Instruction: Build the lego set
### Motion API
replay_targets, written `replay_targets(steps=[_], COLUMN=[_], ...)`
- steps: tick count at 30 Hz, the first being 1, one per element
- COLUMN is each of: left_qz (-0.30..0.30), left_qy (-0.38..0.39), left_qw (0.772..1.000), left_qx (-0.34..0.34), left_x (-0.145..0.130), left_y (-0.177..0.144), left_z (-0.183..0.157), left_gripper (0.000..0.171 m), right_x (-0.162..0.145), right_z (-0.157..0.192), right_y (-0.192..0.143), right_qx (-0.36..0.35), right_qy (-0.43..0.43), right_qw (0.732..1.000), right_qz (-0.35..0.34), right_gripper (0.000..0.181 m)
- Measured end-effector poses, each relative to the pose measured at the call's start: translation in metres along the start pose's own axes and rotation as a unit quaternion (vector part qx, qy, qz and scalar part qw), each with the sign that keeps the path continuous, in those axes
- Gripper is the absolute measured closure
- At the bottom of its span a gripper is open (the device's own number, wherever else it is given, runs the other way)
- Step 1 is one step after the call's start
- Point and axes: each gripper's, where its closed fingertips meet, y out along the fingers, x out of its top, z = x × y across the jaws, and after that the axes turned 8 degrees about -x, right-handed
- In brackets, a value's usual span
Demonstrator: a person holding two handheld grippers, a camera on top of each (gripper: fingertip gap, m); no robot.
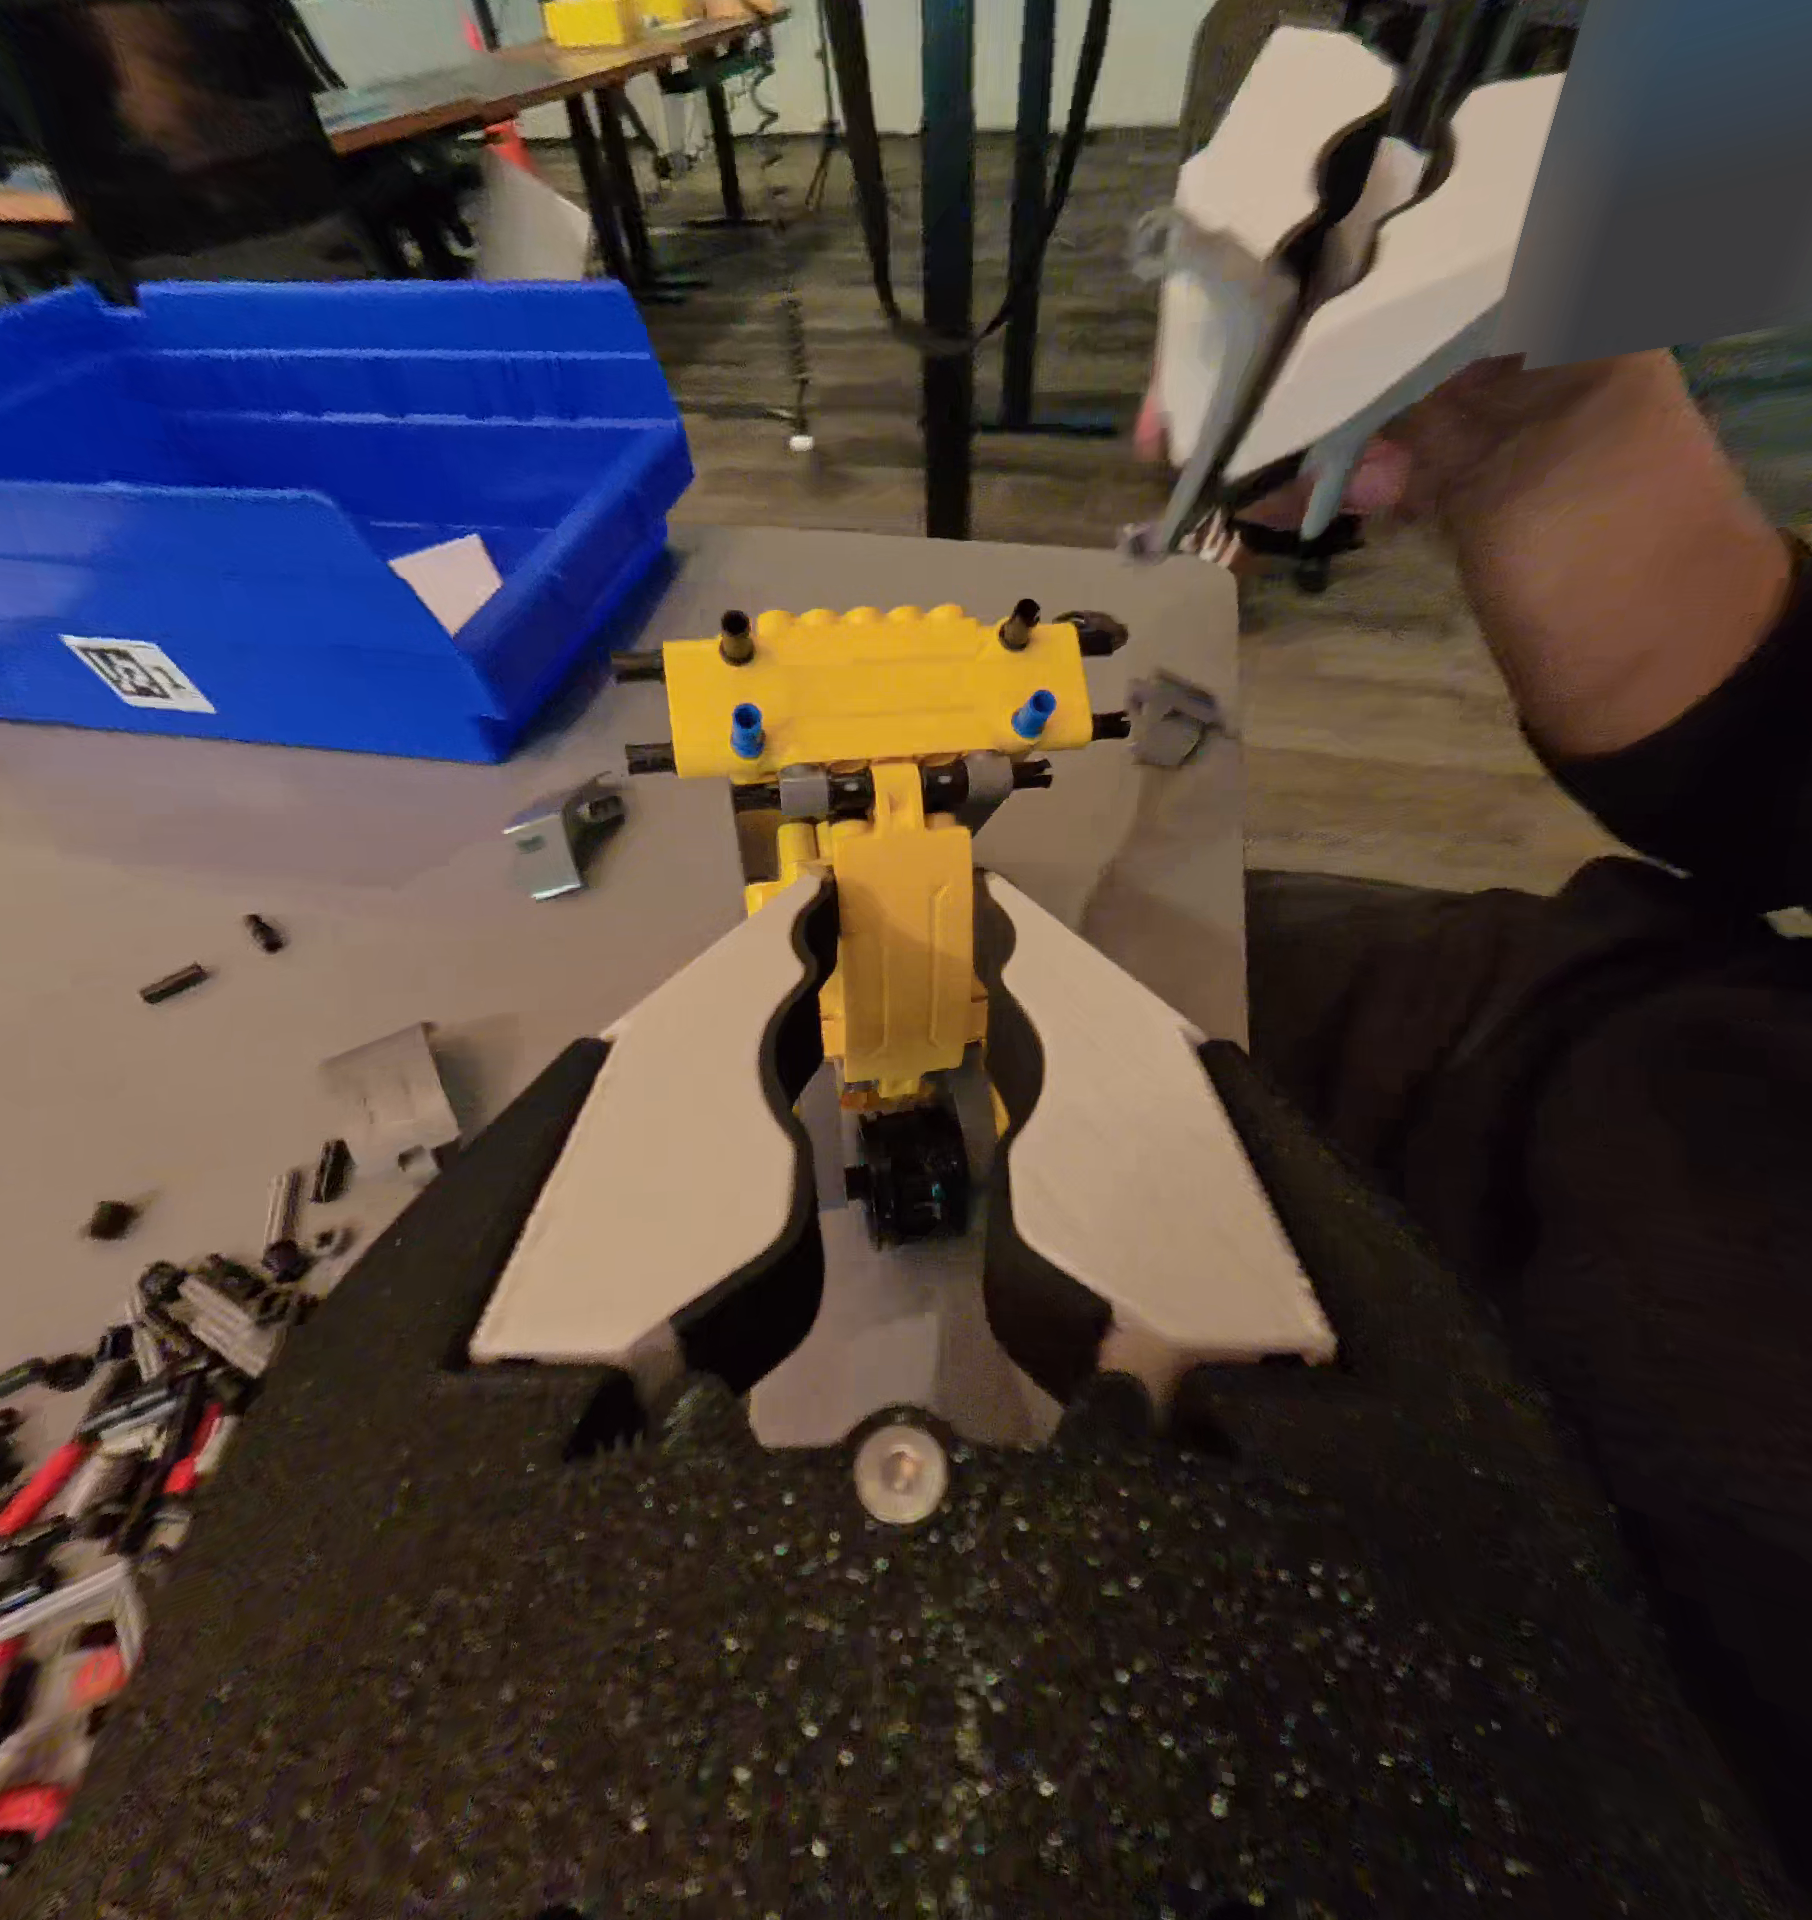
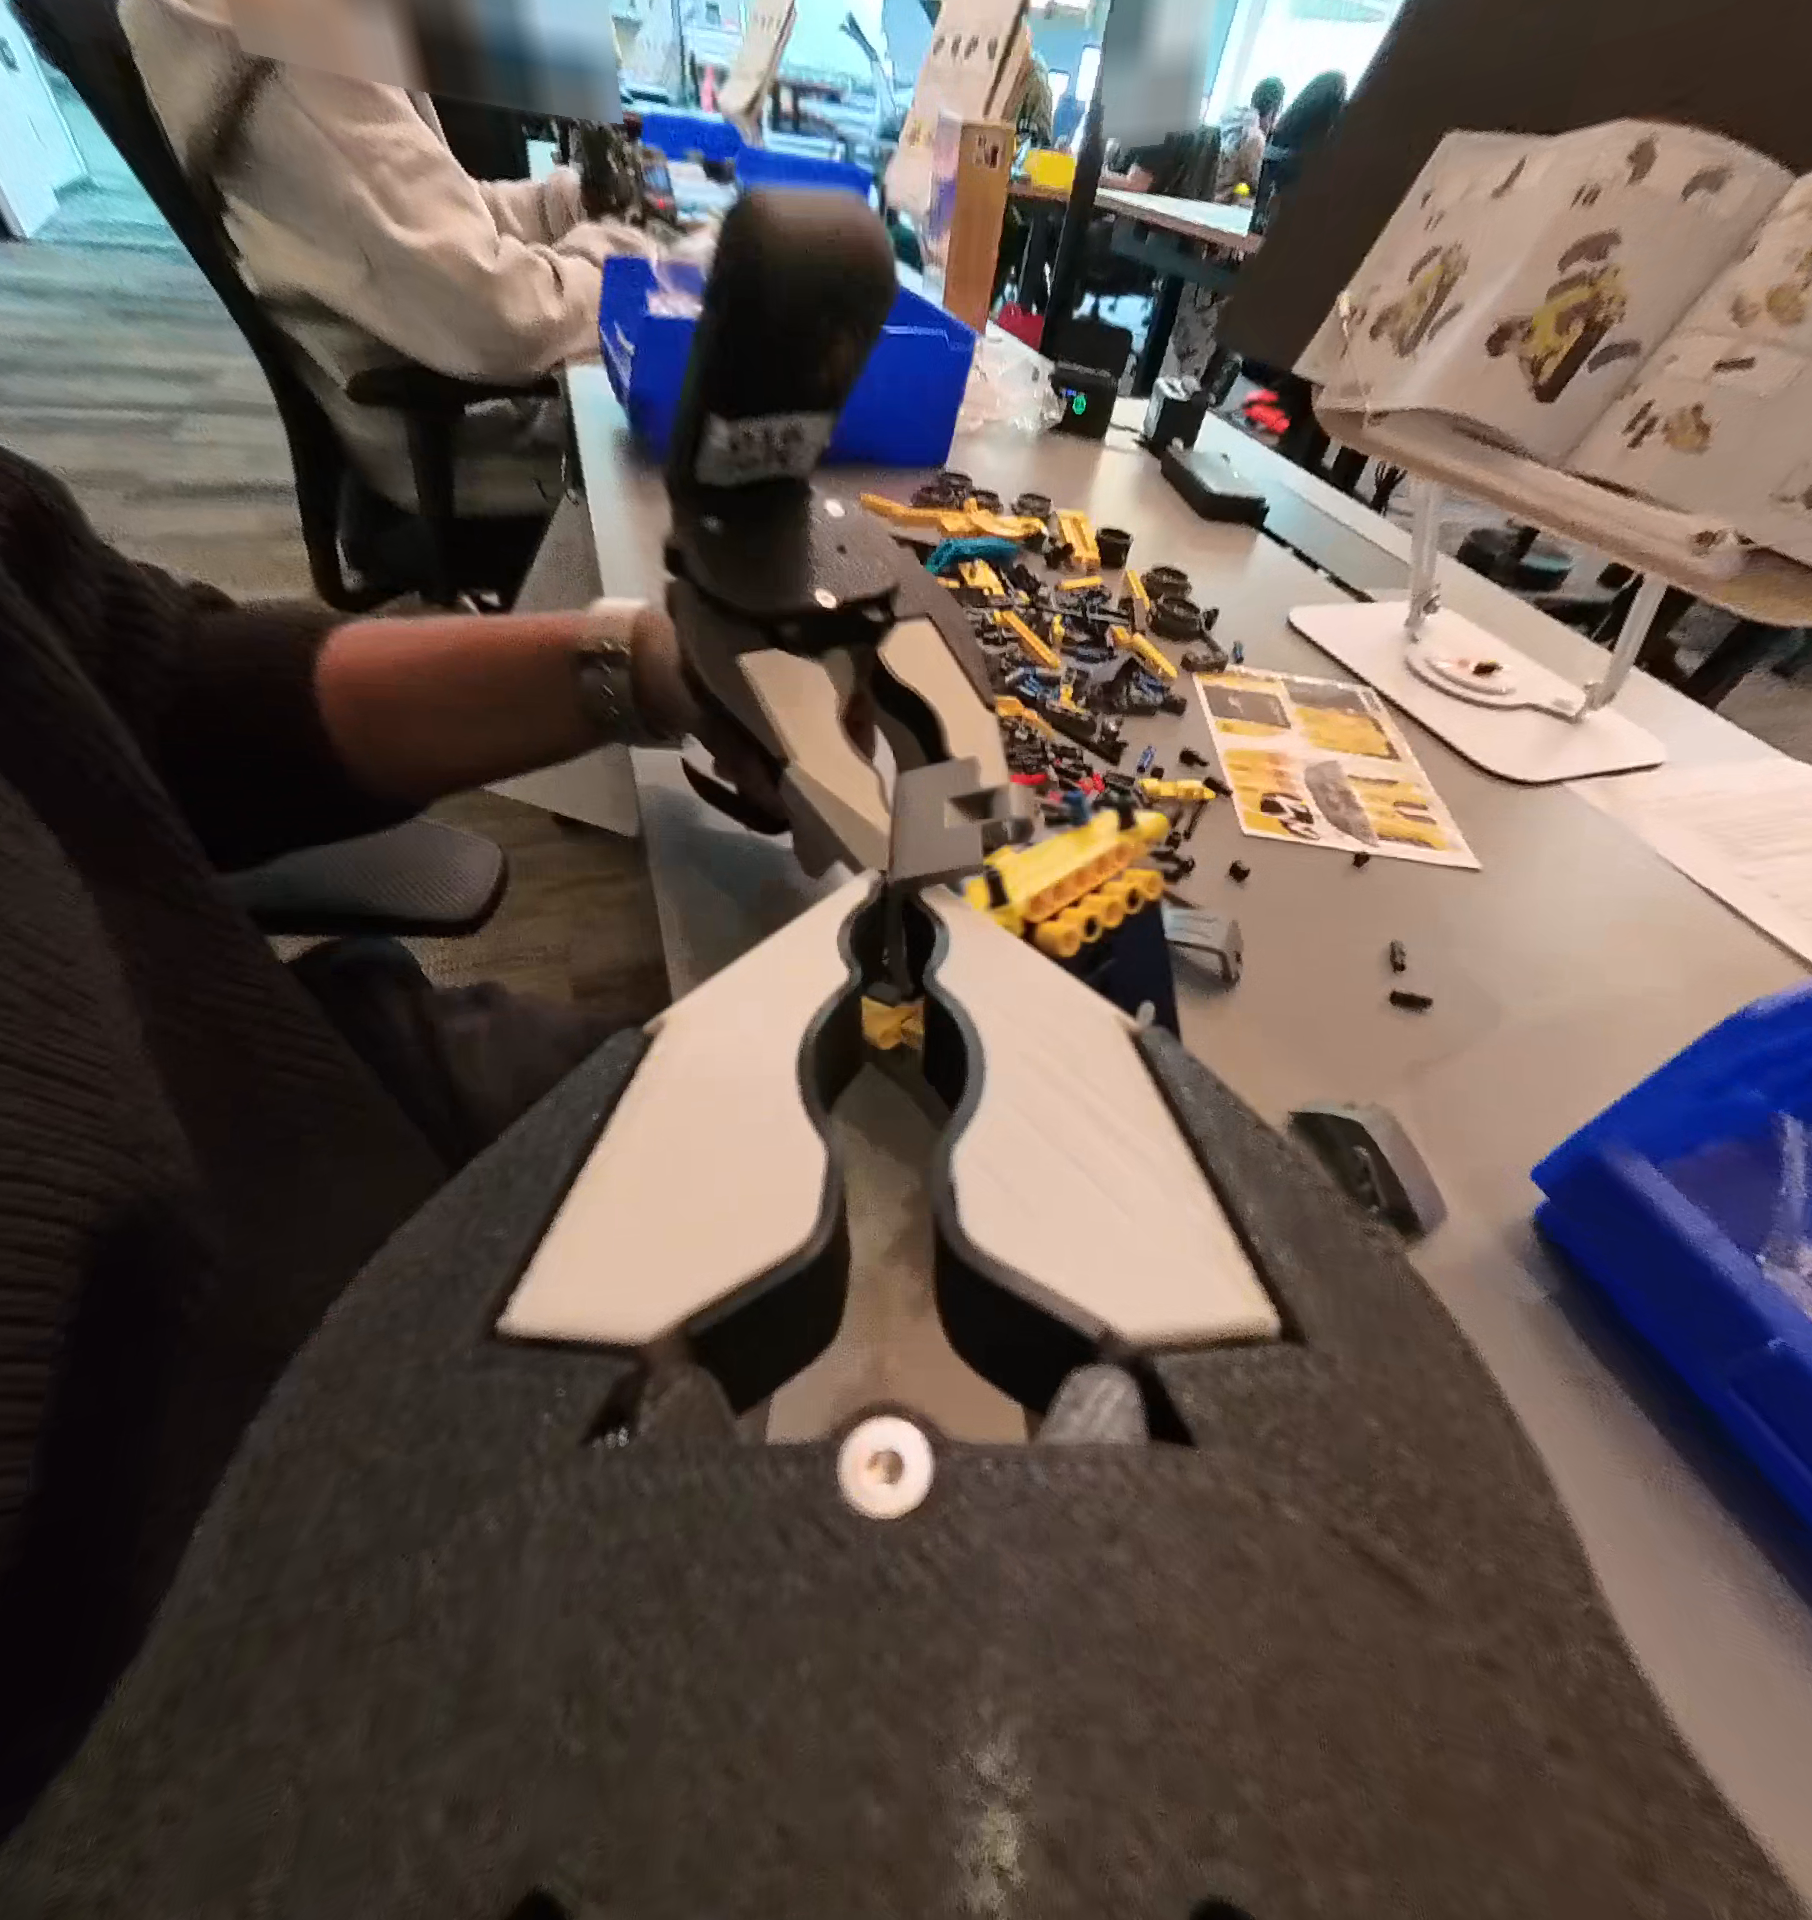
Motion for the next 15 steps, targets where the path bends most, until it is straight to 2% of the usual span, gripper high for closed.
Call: replay_targets(steps=[5, 12, 15], left_qz=[-0.019, -0.057, -0.070], left_qy=[-0.002, -0.004, -0.008], left_qw=[0.999, 0.997, 0.996], left_qx=[0.035, 0.050, 0.054], left_x=[-0.002, 0.003, 0.004], left_y=[-0.008, -0.016, -0.023], left_z=[0.013, 0.008, 0.005], left_gripper=[0.145, 0.142, 0.140], right_x=[0.007, -0.036, -0.051], right_z=[0.012, 0.040, 0.035], right_y=[0.004, 0.041, 0.050], right_qx=[-0.020, -0.090, -0.167], right_qy=[0.016, 0.060, 0.033], right_qw=[1.000, 0.993, 0.984], right_qz=[0.002, 0.037, 0.056], right_gripper=[0.180, 0.180, 0.180])
